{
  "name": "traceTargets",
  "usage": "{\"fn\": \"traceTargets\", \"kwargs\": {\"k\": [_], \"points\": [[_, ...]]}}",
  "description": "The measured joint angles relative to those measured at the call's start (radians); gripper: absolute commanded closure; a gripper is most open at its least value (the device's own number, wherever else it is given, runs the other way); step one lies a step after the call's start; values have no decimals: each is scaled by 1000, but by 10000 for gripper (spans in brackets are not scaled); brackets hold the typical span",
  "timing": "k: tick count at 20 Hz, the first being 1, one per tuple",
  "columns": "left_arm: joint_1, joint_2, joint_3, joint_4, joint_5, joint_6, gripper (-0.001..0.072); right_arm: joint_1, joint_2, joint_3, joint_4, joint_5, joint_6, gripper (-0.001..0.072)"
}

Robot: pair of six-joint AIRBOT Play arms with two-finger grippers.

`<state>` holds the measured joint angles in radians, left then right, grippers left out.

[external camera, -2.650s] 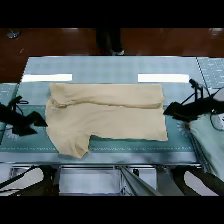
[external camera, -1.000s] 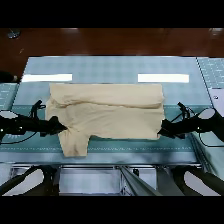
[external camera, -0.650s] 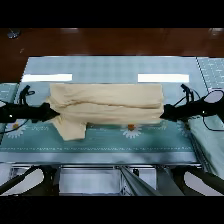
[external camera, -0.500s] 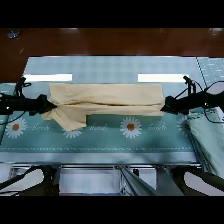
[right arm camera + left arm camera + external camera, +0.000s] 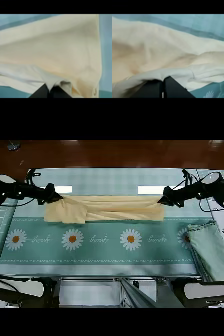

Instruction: Fold the shirts.

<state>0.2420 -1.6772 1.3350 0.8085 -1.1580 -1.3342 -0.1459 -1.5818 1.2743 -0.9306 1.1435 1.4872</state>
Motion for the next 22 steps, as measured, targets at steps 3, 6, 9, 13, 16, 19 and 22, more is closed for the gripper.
{"fn": "traceTargets", "kwargs": {"k": [3, 6, 9, 13, 16, 19, 22], "points": [[-18, -69, 74, -1, -11, -19, 681, 1, -82, 80, 13, -27, 25, 686], [-23, -95, 101, 4, -6, -27, 680, 8, -141, 126, 19, -48, 37, 686], [-25, -107, 113, 7, 0, -29, 680, 12, -177, 145, 22, -69, 48, 686], [-26, -111, 117, 26, 5, -32, 680, 13, -197, 153, 21, -87, 54, 686], [-25, -114, 118, 71, 9, -55, 623, 14, -202, 154, 19, -92, 55, 465], [-24, -116, 126, 104, -3, -66, 6, 10, -203, 163, 31, -80, 52, 86], [16, -110, 181, 200, -101, -93, 6, -34, -192, 203, 45, 9, 26, 85]]}}
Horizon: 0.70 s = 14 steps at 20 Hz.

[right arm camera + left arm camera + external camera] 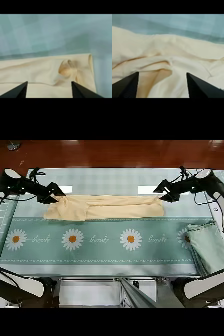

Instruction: Fold the shirts.

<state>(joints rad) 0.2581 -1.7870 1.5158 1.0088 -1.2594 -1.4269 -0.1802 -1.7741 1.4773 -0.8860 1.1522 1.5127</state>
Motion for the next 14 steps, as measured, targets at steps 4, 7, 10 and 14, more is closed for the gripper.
{"fn": "traceTargets", "kwargs": {"k": [4, 7, 10, 14], "points": [[94, 77, 9, 105, -61, -30, 6, -73, 39, 6, -97, 141, -18, 86], [121, 202, -108, 102, 23, -19, 6, -83, 48, -57, -150, 161, -21, 86], [84, 359, -293, 29, 180, 8, 6, -64, 32, -118, -127, 120, -28, 86], [-48, 464, -443, -24, 302, 24, 6, -12, -12, -133, -37, 91, -38, 410]]}}
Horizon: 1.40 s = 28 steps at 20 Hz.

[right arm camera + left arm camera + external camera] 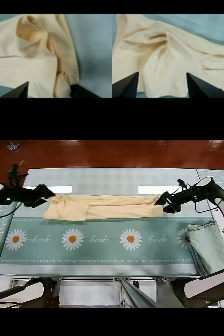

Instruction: Fold the shirts.

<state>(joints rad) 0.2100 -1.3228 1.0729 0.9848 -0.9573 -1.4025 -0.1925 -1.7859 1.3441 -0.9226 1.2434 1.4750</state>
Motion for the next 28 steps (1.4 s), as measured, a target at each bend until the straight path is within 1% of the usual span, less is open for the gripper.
{"fn": "traceTargets", "kwargs": {"k": [1, 2, 3, 5, 6, 8, 10, 13, 15, 17, 18, 21, 25, 27, 28], "points": [[-42, 4, -16, -6, 14, 0, 11, 15, -11, 6, -4, -13, -5, 690], [-89, 3, -28, -10, 24, 2, 180, 26, -16, 17, -15, -17, -10, 687], [-132, 0, -32, -16, 38, 3, 689, 34, -15, 34, -2, -15, -16, 687], [-221, -21, -30, -20, 50, 11, 681, 40, 9, 63, 0, -3, -28, 687], [-261, -34, -18, -26, 63, 29, 681, 40, 32, 72, -4, 4, -33, 687], [-344, -72, 25, -41, 79, 51, 681, 39, 94, 79, -51, 29, -38, 687], [-432, -129, 92, -51, 100, 66, 681, 43, 185, 56, -109, 51, -43, 687], [-560, -250, 219, -58, 120, 70, 682, 49, 362, -37, -179, 62, -45, 687], [-642, -345, 311, -59, 98, 46, 681, 51, 483, -111, -201, 60, -45, 687], [-726, -438, 394, -61, 72, -8, 682, 52, 608, -184, -216, 59, -41, 687], [-766, -475, 423, -61, 48, -29, 681, 53, 659, -209, -217, 58, -34, 686], [-900, -564, 485, -96, 34, -68, 681, 53, 780, -256, -217, 62, -16, 686], [-1052, -621, 516, -153, 7, -84, 682, 60, 847, -277, -164, 66, -8, 686], [-1069, -626, 540, -156, -9, -89, 681, 88, 859, -280, -138, 61, -4, 686], [-1055, -624, 555, -163, -31, -89, 681, 109, 863, -281, -131, 60, -4, 686]]}}
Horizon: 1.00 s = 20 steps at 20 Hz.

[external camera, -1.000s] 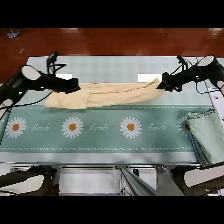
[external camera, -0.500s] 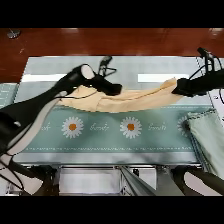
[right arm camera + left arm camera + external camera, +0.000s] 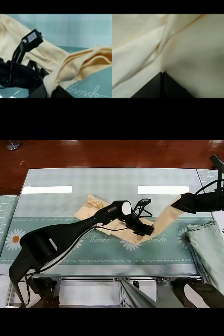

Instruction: Fold the shirts.

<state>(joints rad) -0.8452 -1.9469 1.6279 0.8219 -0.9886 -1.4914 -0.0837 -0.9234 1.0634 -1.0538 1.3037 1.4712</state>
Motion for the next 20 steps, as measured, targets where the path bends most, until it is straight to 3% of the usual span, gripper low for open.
{"fn": "traceTargets", "kwargs": {"k": [3, 8, 10, 14, 20], "points": [[129, 47, 29, 16, -63, -3, 682, 79, 6, -2, 14, -41, 22, 686], [520, 257, 27, 137, -217, -32, 681, 256, -73, 67, 30, -126, 73, 686], [667, 395, -33, 159, -247, -8, 680, 339, -163, 148, 34, -149, 86, 686], [849, 765, -344, 175, -209, 74, 680, 491, -433, 392, 50, -175, 101, 686], [903, 1221, -925, 90, -125, 112, 680, 644, -916, 832, 120, -186, 135, 686]]}}
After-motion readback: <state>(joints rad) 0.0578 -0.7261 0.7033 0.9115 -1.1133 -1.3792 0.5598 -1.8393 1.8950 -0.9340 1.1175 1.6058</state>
